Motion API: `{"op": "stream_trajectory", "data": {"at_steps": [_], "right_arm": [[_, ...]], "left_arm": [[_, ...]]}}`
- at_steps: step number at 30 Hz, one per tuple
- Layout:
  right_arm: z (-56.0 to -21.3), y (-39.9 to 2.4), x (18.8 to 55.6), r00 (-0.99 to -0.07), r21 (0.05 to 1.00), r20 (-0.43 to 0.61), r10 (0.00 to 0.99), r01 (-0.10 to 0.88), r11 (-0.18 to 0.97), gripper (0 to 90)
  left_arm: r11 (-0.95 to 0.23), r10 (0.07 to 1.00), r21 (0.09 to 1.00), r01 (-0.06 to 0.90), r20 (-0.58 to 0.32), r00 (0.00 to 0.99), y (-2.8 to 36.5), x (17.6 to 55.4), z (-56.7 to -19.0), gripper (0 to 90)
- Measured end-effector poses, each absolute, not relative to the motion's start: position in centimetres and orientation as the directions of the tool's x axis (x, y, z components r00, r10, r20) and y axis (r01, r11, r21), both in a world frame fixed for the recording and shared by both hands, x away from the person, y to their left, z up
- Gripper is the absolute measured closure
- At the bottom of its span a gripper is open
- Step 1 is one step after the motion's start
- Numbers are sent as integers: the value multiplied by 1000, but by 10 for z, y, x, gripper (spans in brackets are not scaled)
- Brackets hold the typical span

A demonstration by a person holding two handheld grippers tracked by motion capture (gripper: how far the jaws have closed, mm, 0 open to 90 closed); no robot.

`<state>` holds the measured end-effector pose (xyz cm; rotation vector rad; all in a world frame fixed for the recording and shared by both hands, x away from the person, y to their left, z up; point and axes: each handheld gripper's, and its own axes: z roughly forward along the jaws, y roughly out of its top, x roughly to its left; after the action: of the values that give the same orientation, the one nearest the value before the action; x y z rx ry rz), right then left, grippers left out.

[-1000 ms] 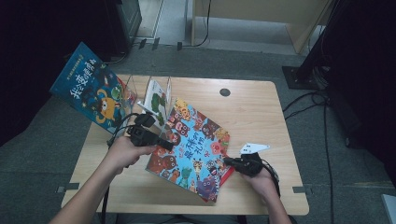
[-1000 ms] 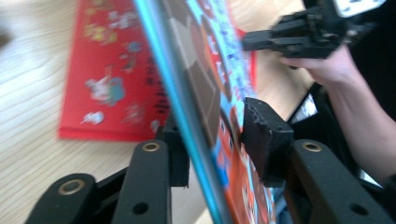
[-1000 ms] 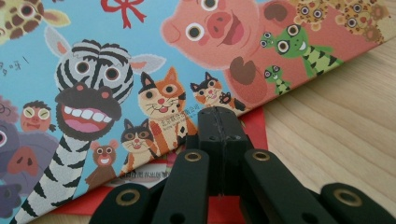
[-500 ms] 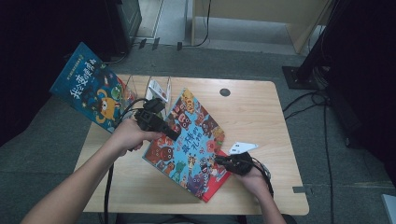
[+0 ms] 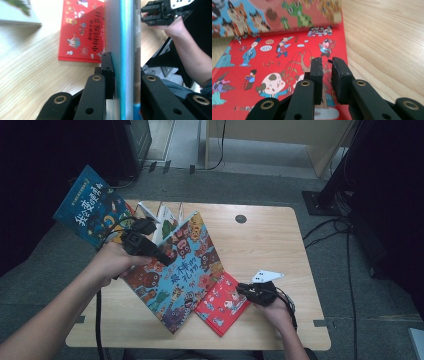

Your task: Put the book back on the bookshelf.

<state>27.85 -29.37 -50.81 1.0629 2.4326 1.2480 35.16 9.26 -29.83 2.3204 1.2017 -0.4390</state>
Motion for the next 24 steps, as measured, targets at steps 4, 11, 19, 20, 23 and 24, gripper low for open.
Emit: {"op": "stream_trajectory", "data": {"at_steps": [4,11,19,20,23,24], "right_arm": [[-510,-290,282,-716,782,126,687,498,375,727],[-511,-286,291,-701,781,120,703,504,368,602],[-513,-278,299,-723,771,131,678,505,389,584],[-514,-277,300,-725,773,132,676,502,388,584],[-514,-277,301,-728,774,137,672,502,385,585],[-514,-277,301,-727,774,141,672,504,383,586]], "left_arm": [[-442,692,287,850,-493,527,121,343,-291,810],[-356,735,298,886,-496,462,168,328,-284,807],[-248,780,314,917,-496,381,218,311,-276,802],[-233,785,318,919,-496,370,225,309,-274,802],[-191,799,327,926,-496,340,244,303,-270,800],[-183,798,330,926,-500,336,250,302,-269,801]]}}
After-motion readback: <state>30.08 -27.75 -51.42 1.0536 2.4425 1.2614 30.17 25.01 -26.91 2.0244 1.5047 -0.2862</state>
